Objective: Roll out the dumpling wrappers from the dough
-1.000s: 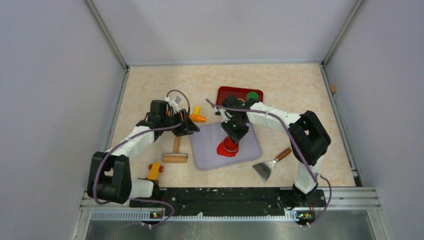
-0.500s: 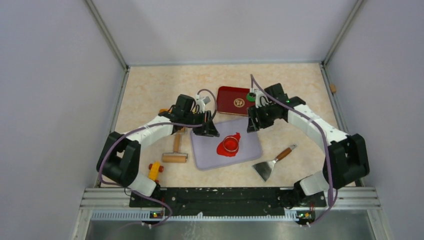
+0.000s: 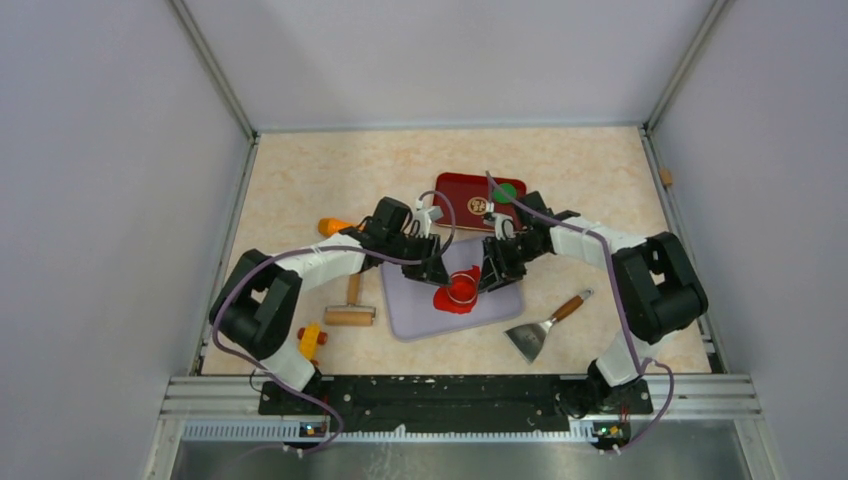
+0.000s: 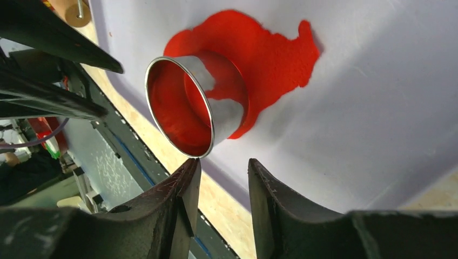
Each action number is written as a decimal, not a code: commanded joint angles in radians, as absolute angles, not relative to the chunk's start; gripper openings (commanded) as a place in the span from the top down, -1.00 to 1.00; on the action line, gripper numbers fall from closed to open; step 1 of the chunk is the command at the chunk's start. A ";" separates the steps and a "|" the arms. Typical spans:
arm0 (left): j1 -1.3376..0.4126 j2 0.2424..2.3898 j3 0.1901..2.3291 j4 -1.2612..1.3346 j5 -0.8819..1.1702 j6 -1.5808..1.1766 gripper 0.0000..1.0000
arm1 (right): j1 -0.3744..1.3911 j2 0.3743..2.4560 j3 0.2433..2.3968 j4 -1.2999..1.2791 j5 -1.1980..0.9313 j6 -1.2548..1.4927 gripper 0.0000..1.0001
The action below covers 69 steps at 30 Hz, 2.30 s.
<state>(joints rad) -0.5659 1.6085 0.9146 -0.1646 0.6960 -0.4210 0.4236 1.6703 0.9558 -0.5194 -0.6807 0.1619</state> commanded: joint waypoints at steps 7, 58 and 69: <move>-0.575 1.702 0.987 -0.093 0.715 -0.463 0.29 | 0.426 1.727 1.009 -0.440 -0.748 0.193 0.26; -0.590 1.822 0.907 -0.194 0.607 -0.307 1.00 | 0.470 1.823 0.958 -0.421 -0.658 0.162 1.00; -0.594 1.856 0.837 -0.093 0.563 -0.251 1.00 | 0.519 1.826 0.910 -0.400 -0.560 0.174 1.00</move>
